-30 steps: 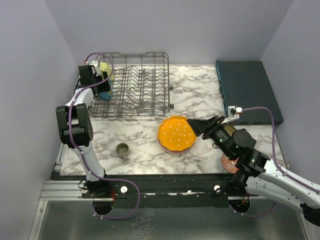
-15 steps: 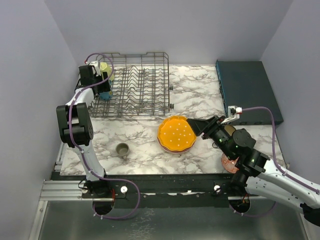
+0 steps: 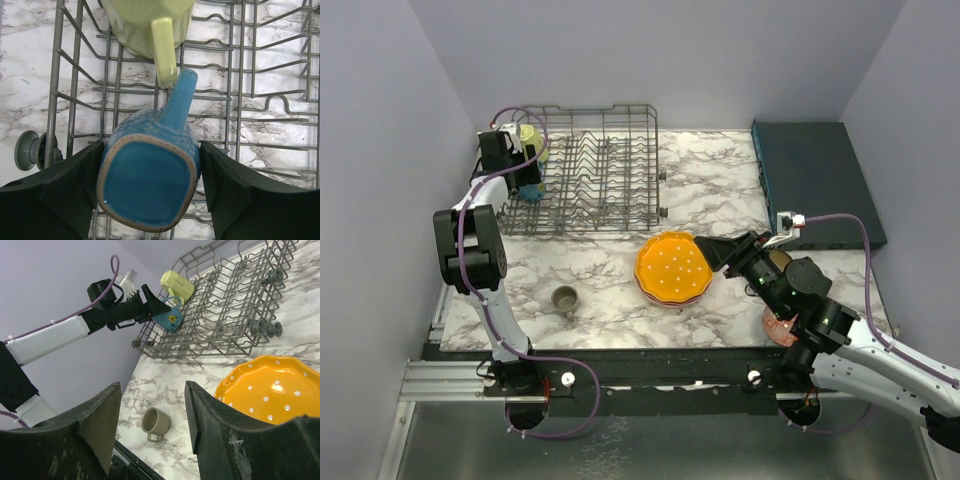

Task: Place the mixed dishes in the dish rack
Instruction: Turn the cup upside down in the dish rack.

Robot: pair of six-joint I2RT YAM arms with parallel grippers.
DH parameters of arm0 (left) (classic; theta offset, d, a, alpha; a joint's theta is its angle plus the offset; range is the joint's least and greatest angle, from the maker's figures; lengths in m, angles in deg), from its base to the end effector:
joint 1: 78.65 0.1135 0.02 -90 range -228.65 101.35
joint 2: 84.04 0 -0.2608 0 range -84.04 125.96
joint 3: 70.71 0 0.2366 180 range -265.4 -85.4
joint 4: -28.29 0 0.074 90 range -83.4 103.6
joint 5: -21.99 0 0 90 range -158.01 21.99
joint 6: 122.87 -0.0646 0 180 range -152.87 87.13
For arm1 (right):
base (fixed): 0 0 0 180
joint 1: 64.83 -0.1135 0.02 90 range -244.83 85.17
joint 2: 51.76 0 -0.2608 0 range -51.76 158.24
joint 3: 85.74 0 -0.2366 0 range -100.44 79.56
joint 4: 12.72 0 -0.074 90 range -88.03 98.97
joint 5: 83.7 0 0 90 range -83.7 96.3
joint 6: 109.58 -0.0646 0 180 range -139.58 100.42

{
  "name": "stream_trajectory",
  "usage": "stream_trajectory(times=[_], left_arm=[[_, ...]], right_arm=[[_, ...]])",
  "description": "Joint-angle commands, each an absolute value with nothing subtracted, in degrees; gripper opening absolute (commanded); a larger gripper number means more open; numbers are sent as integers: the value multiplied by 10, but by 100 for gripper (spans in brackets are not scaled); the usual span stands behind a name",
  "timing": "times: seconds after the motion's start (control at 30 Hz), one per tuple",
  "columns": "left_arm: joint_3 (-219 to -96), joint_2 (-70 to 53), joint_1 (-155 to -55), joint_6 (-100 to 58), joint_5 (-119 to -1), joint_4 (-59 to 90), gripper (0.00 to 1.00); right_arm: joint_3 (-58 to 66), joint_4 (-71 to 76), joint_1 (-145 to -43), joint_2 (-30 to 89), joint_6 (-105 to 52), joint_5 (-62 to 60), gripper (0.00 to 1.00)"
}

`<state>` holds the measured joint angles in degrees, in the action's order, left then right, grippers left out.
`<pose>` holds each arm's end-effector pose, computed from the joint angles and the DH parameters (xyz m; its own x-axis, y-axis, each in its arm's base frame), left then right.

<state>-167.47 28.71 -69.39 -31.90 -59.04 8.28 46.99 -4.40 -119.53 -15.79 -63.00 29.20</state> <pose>0.4554 0.0640 0.2078 -0.5795 -0.1114 -0.8073 -0.0443 0.9935 -0.1053 0.1212 0.1277 0.3200 -0.3406 0.6147 -0.7114 -0.4036 0.5878 0.7011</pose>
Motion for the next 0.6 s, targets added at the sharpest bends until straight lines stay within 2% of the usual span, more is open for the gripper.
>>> stream_trajectory(times=[0.0, 0.07, 0.13, 0.53, 0.57], left_arm=[[-1693, 288, -690, -326, -601, 118, 37], [-1692, 288, -690, -325, -599, 118, 38], [-1691, 287, -690, -325, -598, 118, 54], [-1687, 287, -691, -322, -598, 118, 55], [-1687, 287, -691, -322, -598, 117, 76]], right_arm=[[479, -51, -1197, -159, -624, 309, 60], [479, -51, -1197, -159, -625, 307, 60], [478, -51, -1197, -158, -625, 306, 60], [473, -48, -1197, -158, -624, 303, 60], [474, -49, -1197, -157, -624, 303, 60]])
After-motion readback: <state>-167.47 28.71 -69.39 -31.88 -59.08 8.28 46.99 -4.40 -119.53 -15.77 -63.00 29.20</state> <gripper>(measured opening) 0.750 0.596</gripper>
